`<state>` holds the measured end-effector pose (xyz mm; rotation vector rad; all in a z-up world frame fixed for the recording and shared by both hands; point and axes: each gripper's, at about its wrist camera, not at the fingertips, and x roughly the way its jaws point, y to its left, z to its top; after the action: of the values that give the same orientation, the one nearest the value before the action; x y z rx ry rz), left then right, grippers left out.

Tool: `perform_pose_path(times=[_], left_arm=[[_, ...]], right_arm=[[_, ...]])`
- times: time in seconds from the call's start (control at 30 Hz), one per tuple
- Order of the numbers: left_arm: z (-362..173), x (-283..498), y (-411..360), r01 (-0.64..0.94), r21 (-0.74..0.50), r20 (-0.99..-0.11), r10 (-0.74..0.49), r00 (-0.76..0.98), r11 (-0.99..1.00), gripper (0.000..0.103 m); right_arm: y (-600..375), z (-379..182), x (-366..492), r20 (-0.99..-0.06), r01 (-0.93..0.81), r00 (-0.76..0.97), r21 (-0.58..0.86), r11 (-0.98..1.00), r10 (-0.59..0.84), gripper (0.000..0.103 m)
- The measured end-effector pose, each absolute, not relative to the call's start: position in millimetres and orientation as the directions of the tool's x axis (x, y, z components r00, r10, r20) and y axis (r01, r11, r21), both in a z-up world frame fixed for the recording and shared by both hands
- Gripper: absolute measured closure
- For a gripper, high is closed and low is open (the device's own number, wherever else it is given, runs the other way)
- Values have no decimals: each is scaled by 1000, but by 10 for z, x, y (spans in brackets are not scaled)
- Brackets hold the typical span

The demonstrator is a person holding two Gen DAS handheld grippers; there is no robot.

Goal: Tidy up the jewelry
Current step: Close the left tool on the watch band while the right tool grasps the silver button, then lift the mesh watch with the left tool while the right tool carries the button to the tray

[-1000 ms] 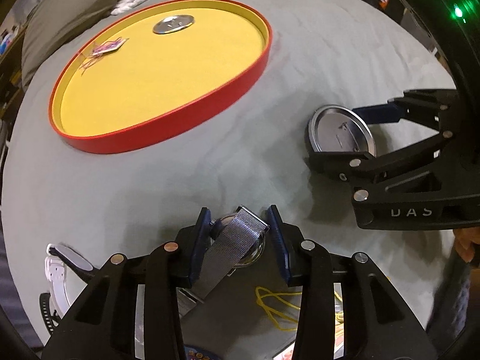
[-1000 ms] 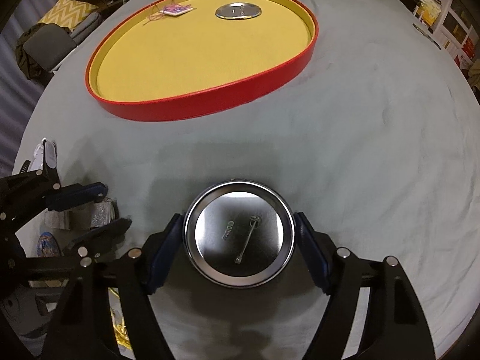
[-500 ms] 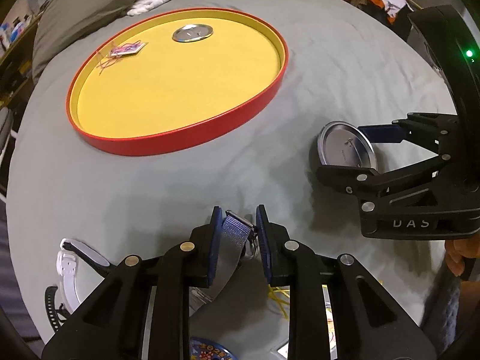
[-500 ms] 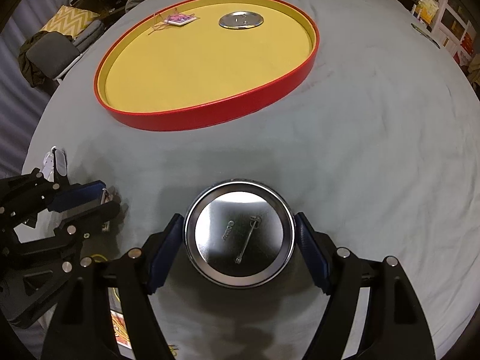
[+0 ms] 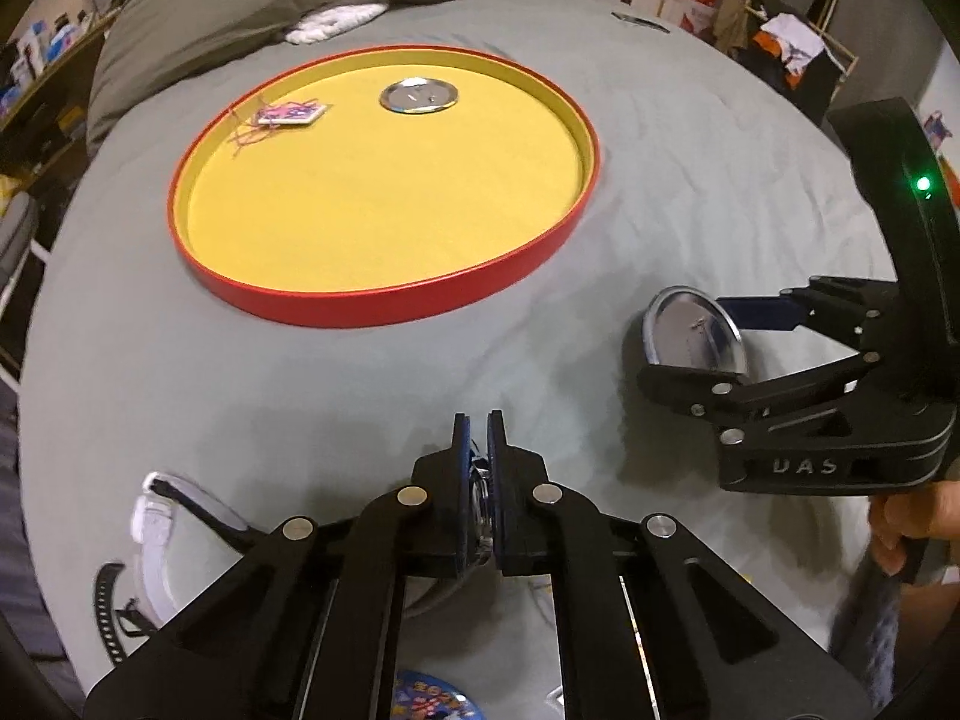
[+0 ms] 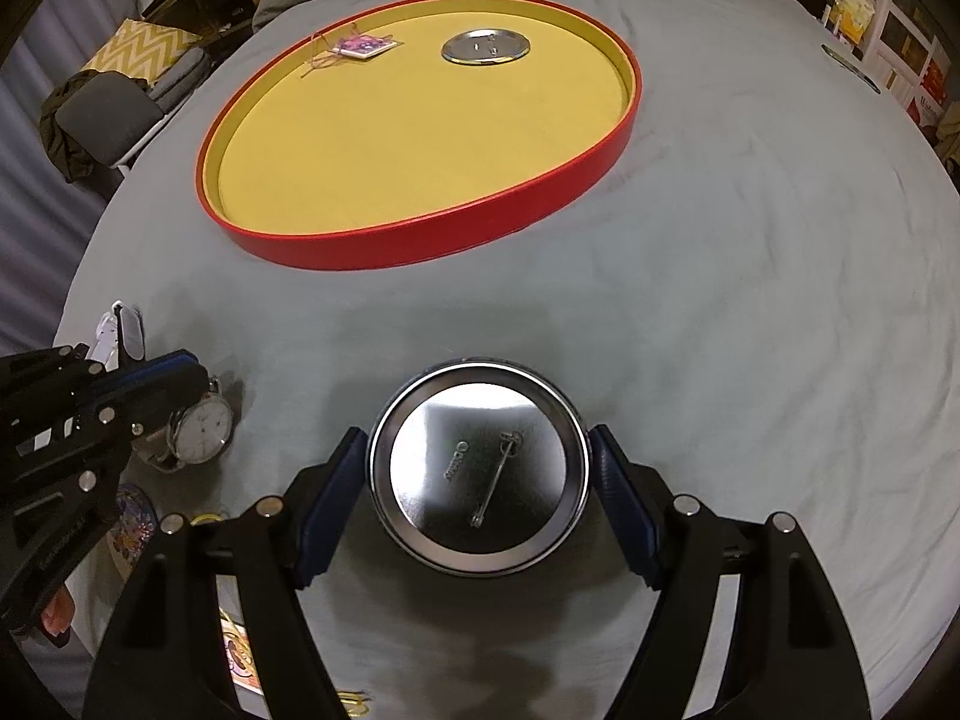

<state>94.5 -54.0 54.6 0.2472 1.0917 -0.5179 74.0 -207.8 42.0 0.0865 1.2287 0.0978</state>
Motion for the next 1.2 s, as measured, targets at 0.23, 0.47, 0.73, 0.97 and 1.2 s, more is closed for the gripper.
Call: perform_pose_path(times=[0.23,0.47,0.73,0.97,1.2], left_arm=[[620,951,-477,502,-81,-880,-298,370,861,103],[575,926,-515,521,-32,-909,-241,339,853,101],[283,800,-641,584,6,-940,-194,280,812,50],[97,809,-734,587,39,-945,-160,284,809,51],[173,827,-649,547,1,-931,-199,307,837,64]], right_arm=[[-2077,441,742,-933,-25,336,128,991,129,33],[-2088,454,751,-931,-23,338,140,990,139,33],[-2111,435,776,-932,-15,334,142,990,139,33],[-2107,433,783,-931,-22,334,146,989,145,33],[-2117,436,784,-929,-19,338,153,988,150,33]])
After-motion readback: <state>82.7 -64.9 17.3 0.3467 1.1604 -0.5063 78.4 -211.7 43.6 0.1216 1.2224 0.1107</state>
